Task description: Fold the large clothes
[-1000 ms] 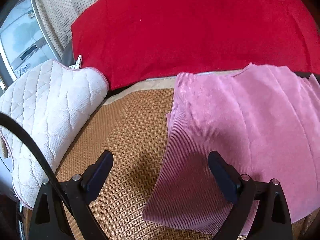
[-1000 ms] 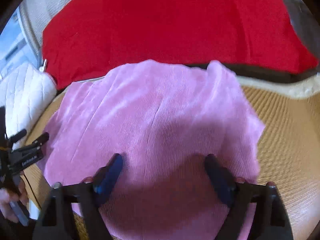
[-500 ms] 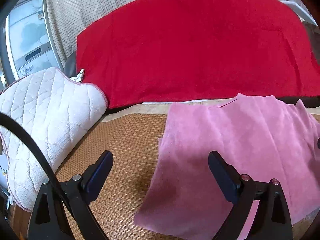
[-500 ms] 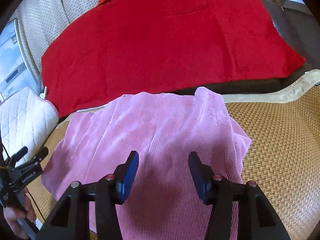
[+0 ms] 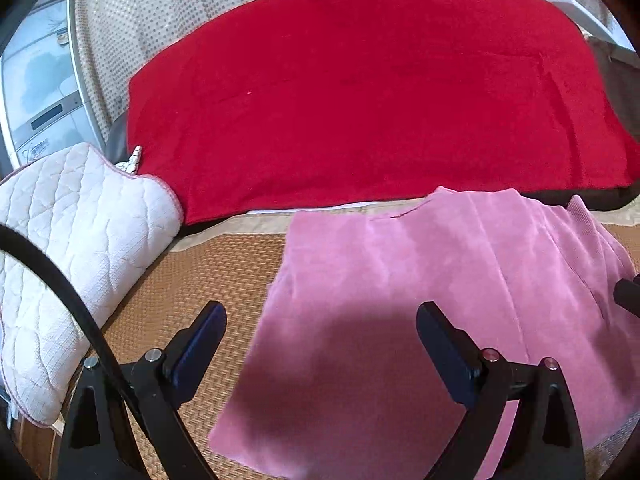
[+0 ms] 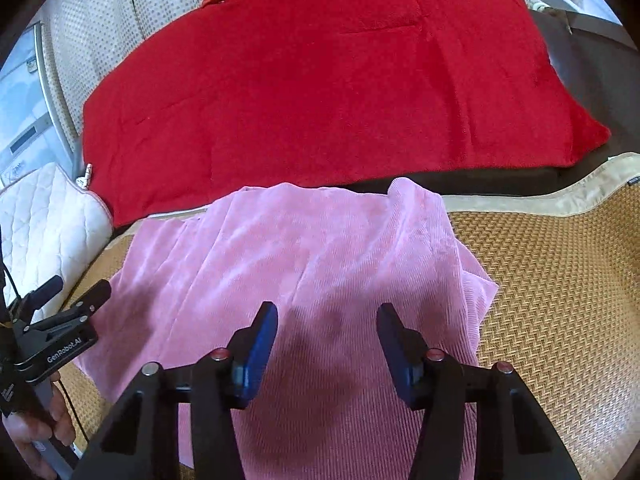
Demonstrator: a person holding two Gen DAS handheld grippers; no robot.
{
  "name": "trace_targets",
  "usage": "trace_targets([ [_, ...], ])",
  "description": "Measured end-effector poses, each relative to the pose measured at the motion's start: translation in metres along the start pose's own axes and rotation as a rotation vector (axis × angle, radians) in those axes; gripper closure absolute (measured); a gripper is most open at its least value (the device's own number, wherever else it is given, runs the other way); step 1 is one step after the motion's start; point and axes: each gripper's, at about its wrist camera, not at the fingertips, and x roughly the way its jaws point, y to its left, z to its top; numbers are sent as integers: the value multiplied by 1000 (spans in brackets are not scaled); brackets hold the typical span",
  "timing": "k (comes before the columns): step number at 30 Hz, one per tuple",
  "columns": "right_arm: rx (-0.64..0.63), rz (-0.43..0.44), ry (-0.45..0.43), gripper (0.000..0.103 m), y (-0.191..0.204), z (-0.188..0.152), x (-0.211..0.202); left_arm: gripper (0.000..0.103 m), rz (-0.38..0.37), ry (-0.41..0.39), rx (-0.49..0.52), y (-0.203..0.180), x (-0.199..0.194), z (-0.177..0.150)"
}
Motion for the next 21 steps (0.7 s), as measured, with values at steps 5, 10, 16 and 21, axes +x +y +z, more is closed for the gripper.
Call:
trace_targets([
  [5,-4,-18,-3,48,-2,0,0,7,-16,-4,25,-13,0,1],
  [10,-33,-48,-28,48,1,2,-6,7,-20,-2,44,-23,0,0],
  [16,-50,-64,-44,48,2,3,-11,7,-24,-4,51,-27,-2,0],
  [21,-51,-70,-46,48,2,4,-13,7,-27,-5,53,-28,-3,0],
])
